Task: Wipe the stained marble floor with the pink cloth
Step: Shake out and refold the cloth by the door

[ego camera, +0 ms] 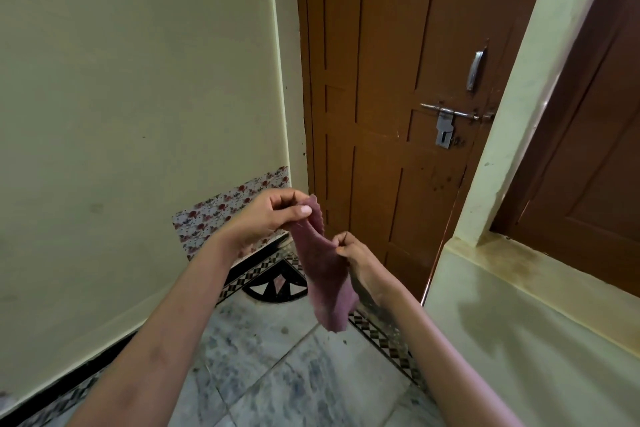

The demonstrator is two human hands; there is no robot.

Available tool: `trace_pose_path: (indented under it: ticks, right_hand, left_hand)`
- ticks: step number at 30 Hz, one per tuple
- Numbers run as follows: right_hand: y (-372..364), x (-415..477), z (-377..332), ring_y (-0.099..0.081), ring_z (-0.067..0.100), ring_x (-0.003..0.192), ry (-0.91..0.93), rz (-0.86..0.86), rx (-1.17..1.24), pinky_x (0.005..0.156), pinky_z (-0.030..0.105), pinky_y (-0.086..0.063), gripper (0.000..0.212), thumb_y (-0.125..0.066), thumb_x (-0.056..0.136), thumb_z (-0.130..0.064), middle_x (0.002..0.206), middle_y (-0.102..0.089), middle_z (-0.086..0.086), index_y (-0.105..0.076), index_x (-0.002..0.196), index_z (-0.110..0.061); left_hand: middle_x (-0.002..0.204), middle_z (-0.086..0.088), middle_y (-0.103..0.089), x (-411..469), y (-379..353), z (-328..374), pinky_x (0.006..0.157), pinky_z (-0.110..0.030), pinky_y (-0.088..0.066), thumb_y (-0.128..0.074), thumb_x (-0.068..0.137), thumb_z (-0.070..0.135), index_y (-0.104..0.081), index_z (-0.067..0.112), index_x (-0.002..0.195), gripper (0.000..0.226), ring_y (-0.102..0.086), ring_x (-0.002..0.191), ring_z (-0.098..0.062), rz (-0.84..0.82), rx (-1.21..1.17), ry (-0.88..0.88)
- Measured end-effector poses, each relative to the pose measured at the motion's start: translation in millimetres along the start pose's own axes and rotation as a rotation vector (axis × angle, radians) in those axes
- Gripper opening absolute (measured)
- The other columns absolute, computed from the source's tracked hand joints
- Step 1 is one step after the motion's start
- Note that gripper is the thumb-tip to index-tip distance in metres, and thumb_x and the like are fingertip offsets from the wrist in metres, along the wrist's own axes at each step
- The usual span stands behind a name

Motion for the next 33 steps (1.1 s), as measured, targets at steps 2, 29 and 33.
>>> trace_pose_path:
  ticks: [2, 29, 33]
  right_hand:
    - [-3.6, -0.1, -1.5, -0.048, 0.013, 0.091, 0.022, 0.004, 0.037, 0.084, 0.028, -0.034, 0.013, -0.042, 0.092, -0.019, 0.093, -0.055, -0.004, -0.054, 0.089, -0.023]
    - [-19.7, -9.7, -12.2, -0.062, 0.01, 0.081, 0.056, -0.053, -0.411, 0.077, 0.025, -0.05, 0.004, -0.067, 0.085, -0.025, 0.085, -0.067, -0.002, -0.063, 0.084, -0.023]
    - [-2.6, -17.4, 5.8, -0.064, 0.016, 0.082, -0.042, 0.003, -0.393, 0.085, 0.034, -0.052, 0.01, -0.066, 0.086, -0.019, 0.09, -0.07, 0.008, -0.067, 0.092, -0.011]
  left_hand:
    - [0.083, 0.002, -0.071, -3.0, 0.7, 5.4, 0.072, -0.015, -0.048, -0.055, 0.089, 0.007, -0.067, 0.01, 0.088, 0.012, -0.066, 0.082, -0.008, -0.053, 0.018, -0.02]
    - [0.081, 0.0, -0.059, -31.7, 41.3, 22.8, 0.057, -0.015, -0.038, -0.054, 0.091, 0.008, -0.066, 0.02, 0.09, 0.017, -0.048, 0.068, -0.011, 0.174, 0.474, 0.097]
    - [0.07, -0.003, -0.057, -40.0, 62.9, 22.6, 0.05, -0.014, -0.045, -0.048, 0.094, 0.003, -0.065, 0.013, 0.095, 0.02, -0.051, 0.056, -0.009, 0.262, 0.321, 0.174]
Point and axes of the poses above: each hand's wrist, its own x-axis towards the middle knuckle, its own y-axis out of the back of the hand, z = x × y, the point moved 4 cm from there along x, towards the middle knuckle
